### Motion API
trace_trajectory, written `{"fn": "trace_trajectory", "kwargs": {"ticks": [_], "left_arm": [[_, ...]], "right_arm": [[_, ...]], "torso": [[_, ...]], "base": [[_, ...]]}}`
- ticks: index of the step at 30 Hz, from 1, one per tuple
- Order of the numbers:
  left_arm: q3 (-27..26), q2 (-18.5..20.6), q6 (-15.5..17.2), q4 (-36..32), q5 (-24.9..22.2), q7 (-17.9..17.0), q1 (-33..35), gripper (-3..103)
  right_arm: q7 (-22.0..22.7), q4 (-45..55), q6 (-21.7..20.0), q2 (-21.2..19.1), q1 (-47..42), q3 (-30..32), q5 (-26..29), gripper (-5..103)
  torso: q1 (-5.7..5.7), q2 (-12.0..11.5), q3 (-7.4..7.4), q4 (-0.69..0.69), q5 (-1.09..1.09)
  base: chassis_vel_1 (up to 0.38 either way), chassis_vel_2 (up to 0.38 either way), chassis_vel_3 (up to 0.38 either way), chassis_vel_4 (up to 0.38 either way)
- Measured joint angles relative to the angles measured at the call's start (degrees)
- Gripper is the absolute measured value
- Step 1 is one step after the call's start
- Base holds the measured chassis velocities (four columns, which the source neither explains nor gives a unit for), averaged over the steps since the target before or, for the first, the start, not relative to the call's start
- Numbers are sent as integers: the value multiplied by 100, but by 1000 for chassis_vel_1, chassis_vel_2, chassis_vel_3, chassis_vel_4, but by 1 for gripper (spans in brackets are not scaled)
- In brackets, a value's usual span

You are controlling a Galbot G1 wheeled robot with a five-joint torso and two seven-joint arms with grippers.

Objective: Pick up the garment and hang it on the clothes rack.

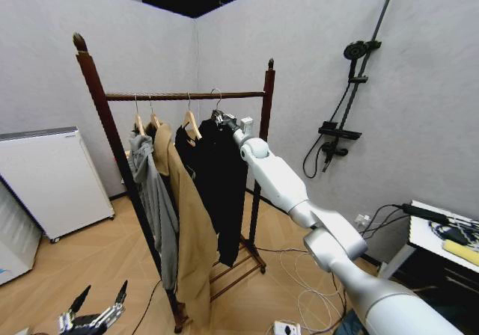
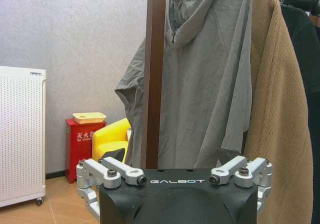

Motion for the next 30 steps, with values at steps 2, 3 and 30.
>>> {"fn": "trace_trajectory", "kwargs": {"ticks": [2,3,30], "left_arm": [[0,0,0,0,0,0,0,100],[0,0,0,0,0,0,0,100],[0,1,0,0,0,1,0,100]], "right_arm": [[1,-11,-6,24,7,22,-14,10],[5,-34,-56,118,41,42,-47,10],[403,2384,-2030,-921,-707,-257,-10,24]], "torso": [[0,0,0,0,0],[0,0,0,0,0],[0,0,0,-3,3]], "base": [[0,0,0,0],[0,0,0,0],[0,0,0,0]]}}
